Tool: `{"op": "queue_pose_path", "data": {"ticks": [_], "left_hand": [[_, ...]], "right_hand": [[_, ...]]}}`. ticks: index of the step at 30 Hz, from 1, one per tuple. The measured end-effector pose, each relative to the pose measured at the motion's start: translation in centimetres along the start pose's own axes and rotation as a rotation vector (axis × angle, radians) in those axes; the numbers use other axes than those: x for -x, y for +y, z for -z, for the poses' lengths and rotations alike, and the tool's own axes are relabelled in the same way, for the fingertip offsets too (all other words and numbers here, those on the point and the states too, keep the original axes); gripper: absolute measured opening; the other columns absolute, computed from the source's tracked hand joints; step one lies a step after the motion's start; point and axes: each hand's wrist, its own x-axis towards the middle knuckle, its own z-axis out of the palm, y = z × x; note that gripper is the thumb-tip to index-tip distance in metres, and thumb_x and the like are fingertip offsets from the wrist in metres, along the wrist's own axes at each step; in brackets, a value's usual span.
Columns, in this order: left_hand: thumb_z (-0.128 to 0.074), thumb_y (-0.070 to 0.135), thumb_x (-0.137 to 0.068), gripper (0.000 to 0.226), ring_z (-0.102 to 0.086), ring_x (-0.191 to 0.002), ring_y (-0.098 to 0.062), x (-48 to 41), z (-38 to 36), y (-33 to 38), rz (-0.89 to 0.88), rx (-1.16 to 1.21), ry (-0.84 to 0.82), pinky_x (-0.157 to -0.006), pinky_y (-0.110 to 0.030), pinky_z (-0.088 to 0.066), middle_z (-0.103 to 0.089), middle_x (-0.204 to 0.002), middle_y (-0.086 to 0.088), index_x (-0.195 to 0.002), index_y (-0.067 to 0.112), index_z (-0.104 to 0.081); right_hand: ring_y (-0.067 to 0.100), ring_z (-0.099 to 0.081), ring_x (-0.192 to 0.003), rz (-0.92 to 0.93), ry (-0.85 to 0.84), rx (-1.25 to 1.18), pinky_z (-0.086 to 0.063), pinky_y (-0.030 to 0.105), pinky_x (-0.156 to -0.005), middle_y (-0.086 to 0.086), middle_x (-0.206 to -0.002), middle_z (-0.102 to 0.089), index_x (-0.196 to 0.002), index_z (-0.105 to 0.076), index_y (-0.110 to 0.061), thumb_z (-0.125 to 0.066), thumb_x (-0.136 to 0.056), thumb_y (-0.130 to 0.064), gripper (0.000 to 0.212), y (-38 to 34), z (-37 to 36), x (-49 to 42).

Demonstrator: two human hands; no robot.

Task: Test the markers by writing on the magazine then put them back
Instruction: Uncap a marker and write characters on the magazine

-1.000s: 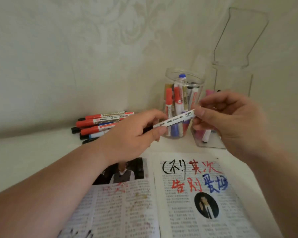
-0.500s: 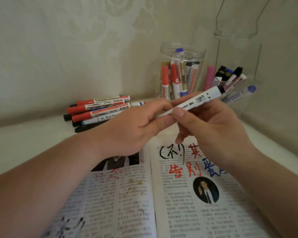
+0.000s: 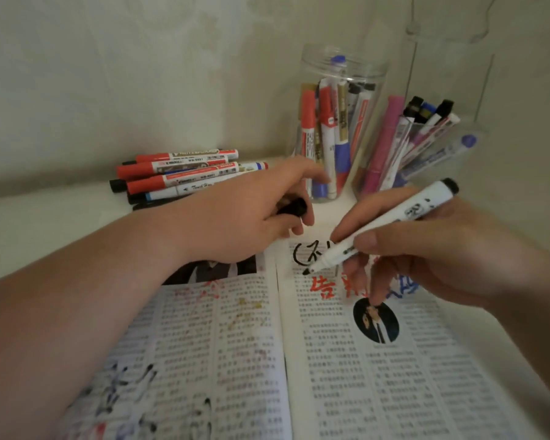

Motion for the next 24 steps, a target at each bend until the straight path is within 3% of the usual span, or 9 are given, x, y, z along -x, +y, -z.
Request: {"op": "queue_pose_path", "data": {"ticks": [2, 4, 8, 11, 14, 18, 22, 24], "left_hand": [[-0.07, 0.013, -0.094, 0.053, -0.067, -0.099, 0.001, 0.0, 0.1, 0.3, -0.004, -0.012, 0.004, -0.092, -0.019, -0.05, -0.073, -0.103, 0.019, -0.134, 0.039, -0.046], [-0.077, 0.017, -0.088, 0.051, -0.068, -0.093, 0.002, -0.1, 0.1, 0.5, 0.007, 0.005, 0.011, -0.086, -0.012, -0.049, -0.074, -0.102, 0.022, -0.126, 0.04, -0.052], [-0.084, 0.025, -0.08, 0.029, -0.072, -0.085, -0.005, 0.0, 0.1, 1.2, 0.032, -0.005, 0.025, -0.079, -0.025, -0.056, -0.073, -0.097, 0.027, -0.104, 0.029, -0.069], [-0.084, 0.026, -0.079, 0.023, -0.072, -0.068, -0.006, 0.1, 0.1, 1.7, 0.028, -0.033, 0.017, -0.063, -0.016, -0.053, -0.068, -0.078, 0.035, -0.099, 0.026, -0.073], [-0.084, 0.027, -0.078, 0.021, -0.07, -0.063, -0.004, 0.2, 0.0, 1.6, 0.042, -0.029, 0.012, -0.055, -0.009, -0.043, -0.068, -0.068, 0.03, -0.096, 0.027, -0.073], [-0.085, 0.03, -0.076, 0.023, -0.073, -0.067, -0.009, 0.2, -0.2, 1.2, 0.043, 0.0, 0.007, -0.056, -0.014, -0.048, -0.074, -0.073, 0.01, -0.093, 0.034, -0.07], [-0.08, 0.023, -0.084, 0.02, -0.074, -0.07, -0.014, 0.2, -0.4, 0.9, 0.011, -0.007, 0.008, -0.071, -0.038, -0.06, -0.075, -0.081, 0.007, -0.095, 0.036, -0.068], [-0.079, 0.024, -0.086, 0.019, -0.074, -0.069, -0.015, 0.2, -0.3, 0.8, 0.004, -0.023, 0.003, -0.069, -0.032, -0.058, -0.074, -0.078, 0.011, -0.097, 0.036, -0.069]], "right_hand": [[0.031, -0.065, -0.054, 0.001, 0.019, -0.062, -0.056, 0.032, -0.048, 0.025, -0.069, -0.067, -0.084, -0.076, -0.004, -0.087, -0.069, -0.005, 0.019, 1.2, -0.5, 0.2], [0.027, -0.063, -0.047, 0.007, 0.078, -0.027, -0.053, 0.03, -0.045, 0.021, -0.063, -0.066, -0.079, -0.073, -0.005, -0.079, -0.071, -0.001, 0.011, 2.0, -0.8, 0.3], [0.027, -0.061, -0.041, 0.01, 0.142, 0.131, -0.048, 0.028, -0.04, 0.016, -0.056, -0.064, -0.075, -0.067, -0.005, -0.077, -0.076, -0.006, 0.011, 2.3, -1.6, 0.8], [0.026, -0.059, -0.041, 0.008, 0.143, 0.183, -0.046, 0.024, -0.039, 0.016, -0.057, -0.062, -0.08, -0.07, -0.003, -0.079, -0.084, -0.002, 0.01, 2.3, -2.2, 0.9], [0.024, -0.057, -0.039, 0.018, 0.135, 0.219, -0.045, 0.025, -0.038, 0.013, -0.056, -0.062, -0.082, -0.072, -0.005, -0.075, -0.084, -0.005, 0.004, 2.5, -2.5, 0.9], [0.018, -0.051, -0.038, 0.042, 0.13, 0.267, -0.041, 0.025, -0.038, 0.007, -0.05, -0.058, -0.077, -0.071, -0.005, -0.075, -0.085, 0.0, 0.01, 2.7, -2.8, 1.0], [0.02, -0.051, -0.043, 0.031, 0.087, 0.312, -0.04, 0.027, -0.04, 0.011, -0.054, -0.06, -0.076, -0.073, -0.009, -0.077, -0.085, -0.001, 0.013, 2.3, -2.9, 1.1], [0.021, -0.053, -0.046, 0.039, 0.144, 0.338, -0.043, 0.029, -0.042, 0.015, -0.057, -0.062, -0.073, -0.072, -0.011, -0.076, -0.085, -0.001, 0.016, 2.4, -2.8, 1.0]]}}
